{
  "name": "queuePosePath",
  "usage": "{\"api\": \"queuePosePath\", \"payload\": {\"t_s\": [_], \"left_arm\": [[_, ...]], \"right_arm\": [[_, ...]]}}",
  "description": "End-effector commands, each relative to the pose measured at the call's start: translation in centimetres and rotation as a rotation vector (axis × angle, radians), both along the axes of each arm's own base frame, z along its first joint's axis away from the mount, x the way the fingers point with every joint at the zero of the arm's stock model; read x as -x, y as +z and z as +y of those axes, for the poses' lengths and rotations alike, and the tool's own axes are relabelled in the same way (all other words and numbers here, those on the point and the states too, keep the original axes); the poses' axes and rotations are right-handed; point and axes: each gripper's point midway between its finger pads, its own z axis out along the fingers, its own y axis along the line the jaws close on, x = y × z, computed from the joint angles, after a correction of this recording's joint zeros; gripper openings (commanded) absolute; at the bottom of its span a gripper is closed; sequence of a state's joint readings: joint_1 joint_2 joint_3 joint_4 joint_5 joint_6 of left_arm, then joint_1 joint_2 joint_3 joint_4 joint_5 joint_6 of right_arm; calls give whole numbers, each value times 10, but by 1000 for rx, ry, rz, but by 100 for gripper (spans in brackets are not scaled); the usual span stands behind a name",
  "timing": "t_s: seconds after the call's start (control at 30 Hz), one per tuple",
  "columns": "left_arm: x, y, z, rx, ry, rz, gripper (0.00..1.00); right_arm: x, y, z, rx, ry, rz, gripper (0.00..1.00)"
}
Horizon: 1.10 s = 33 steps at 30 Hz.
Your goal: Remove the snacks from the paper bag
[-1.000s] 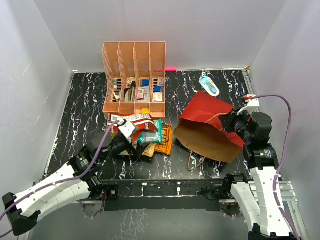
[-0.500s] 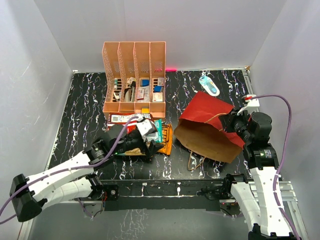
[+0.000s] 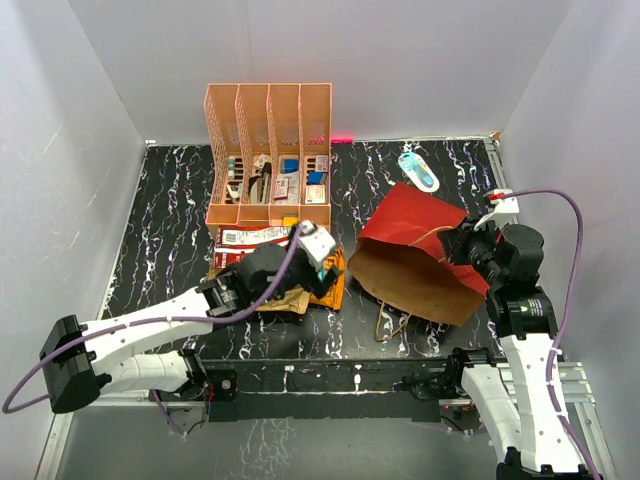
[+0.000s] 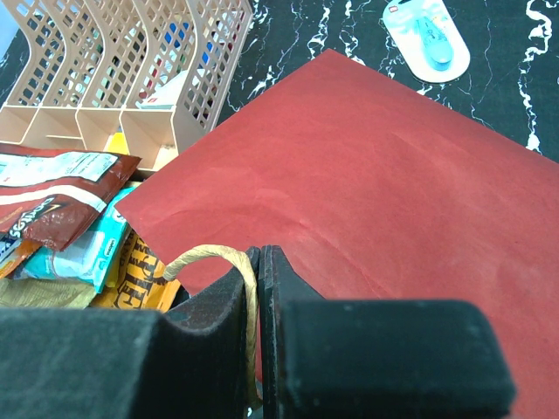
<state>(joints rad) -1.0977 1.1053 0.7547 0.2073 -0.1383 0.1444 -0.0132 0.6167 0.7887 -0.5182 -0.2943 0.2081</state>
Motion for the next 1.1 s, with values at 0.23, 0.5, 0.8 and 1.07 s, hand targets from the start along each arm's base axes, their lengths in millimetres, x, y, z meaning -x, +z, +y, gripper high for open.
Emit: {"api": "queuePosePath", "payload": {"t_s": [0.23,0.5,0.8,1.07], "left_arm": [[-103,5,86,48,527,226,90],[-129,-47,113,25,644,315,83],[-87,-104,135,58,649,390,78],[-65,-138,153,58,709,464,79]], "right_arm": [[-4,17,2,10,12,-81,8],[-4,18,1,10,10,-84,8],[-5,16,2,8,17,-77,8],[-6,14,2,9,18,-68,8]]}}
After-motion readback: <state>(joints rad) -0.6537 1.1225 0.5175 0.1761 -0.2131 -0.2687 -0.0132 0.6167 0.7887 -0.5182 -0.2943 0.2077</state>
